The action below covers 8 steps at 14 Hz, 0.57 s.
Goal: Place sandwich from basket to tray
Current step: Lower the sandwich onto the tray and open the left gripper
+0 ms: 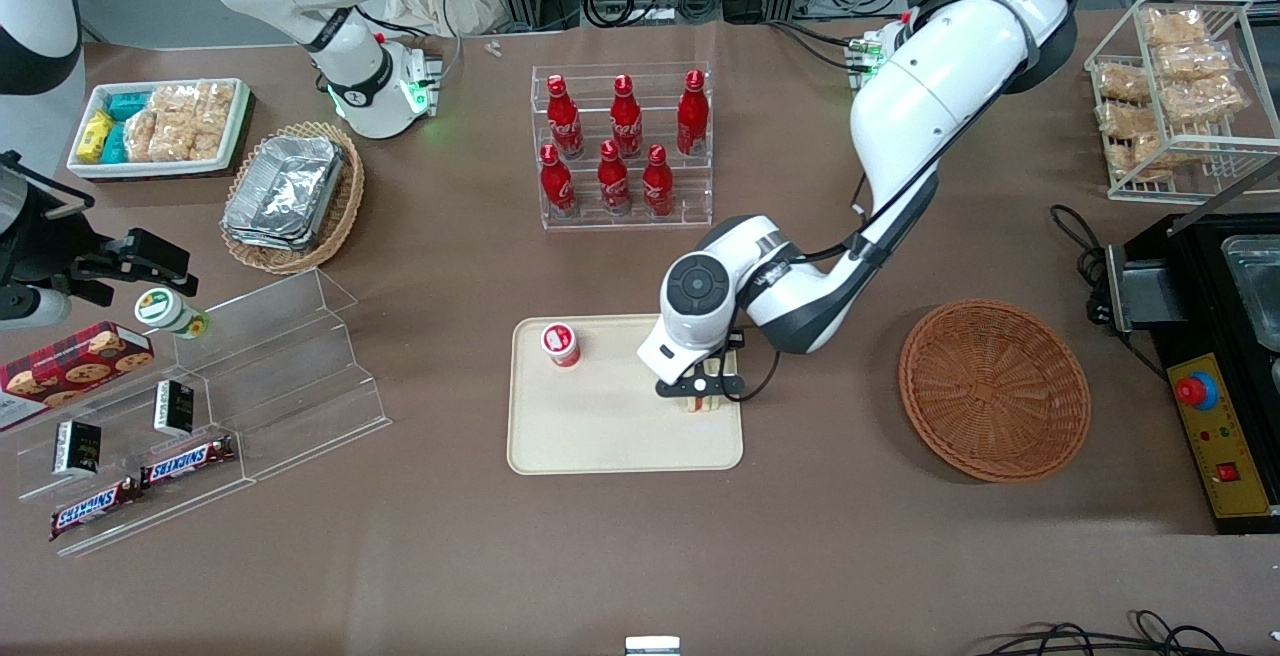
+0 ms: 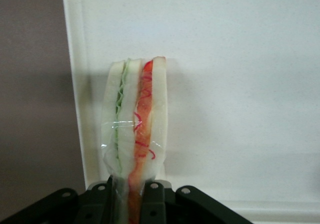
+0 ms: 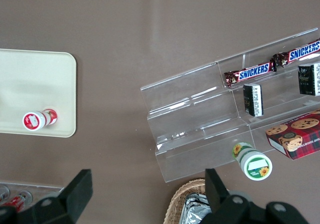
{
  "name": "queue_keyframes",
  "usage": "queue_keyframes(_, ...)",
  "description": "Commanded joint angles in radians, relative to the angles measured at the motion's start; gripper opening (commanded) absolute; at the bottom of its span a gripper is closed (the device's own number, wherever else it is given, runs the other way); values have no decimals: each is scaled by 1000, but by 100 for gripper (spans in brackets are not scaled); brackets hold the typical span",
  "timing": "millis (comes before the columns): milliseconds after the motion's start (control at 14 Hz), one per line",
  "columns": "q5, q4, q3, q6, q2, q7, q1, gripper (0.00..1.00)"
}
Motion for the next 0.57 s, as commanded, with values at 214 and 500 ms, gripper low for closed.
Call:
queue_keyframes(214,16,32,2,-3,8,-20,14,100)
queue_keyframes(500,10,59,-2,-74,-114,-19,83,100)
